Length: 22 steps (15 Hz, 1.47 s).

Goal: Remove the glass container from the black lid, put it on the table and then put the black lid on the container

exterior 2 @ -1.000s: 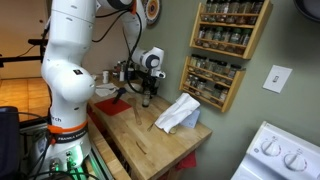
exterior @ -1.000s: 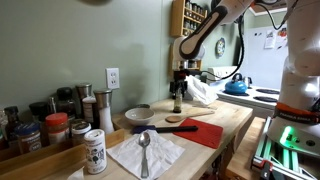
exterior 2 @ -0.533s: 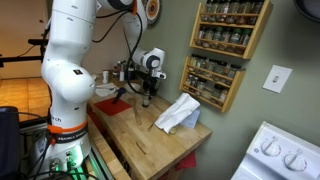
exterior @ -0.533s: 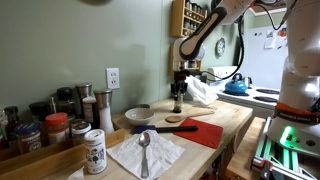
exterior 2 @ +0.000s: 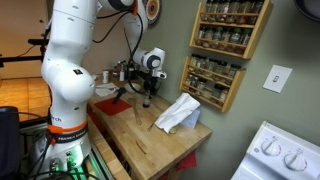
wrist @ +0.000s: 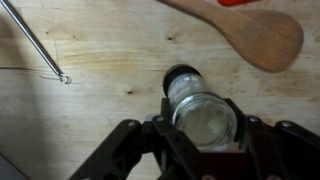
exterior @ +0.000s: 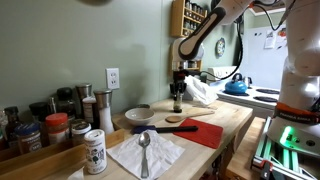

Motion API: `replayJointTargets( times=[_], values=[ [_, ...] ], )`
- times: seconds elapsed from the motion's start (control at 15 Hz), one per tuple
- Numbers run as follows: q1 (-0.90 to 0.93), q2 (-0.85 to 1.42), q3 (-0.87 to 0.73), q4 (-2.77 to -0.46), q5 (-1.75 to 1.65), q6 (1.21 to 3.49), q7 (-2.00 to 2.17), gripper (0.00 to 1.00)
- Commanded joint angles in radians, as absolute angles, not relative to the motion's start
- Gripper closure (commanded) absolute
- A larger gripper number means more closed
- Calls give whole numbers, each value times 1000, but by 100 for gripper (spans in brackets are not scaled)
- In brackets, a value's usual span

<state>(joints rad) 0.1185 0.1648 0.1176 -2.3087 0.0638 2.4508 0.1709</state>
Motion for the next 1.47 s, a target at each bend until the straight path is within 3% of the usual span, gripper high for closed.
replayJointTargets(
  times=[0.0,1.4],
  values=[
    [128,116,113,-2300,43,2396,178,72],
    [212,334,114,-2052,-114,2339,238,72]
  ],
)
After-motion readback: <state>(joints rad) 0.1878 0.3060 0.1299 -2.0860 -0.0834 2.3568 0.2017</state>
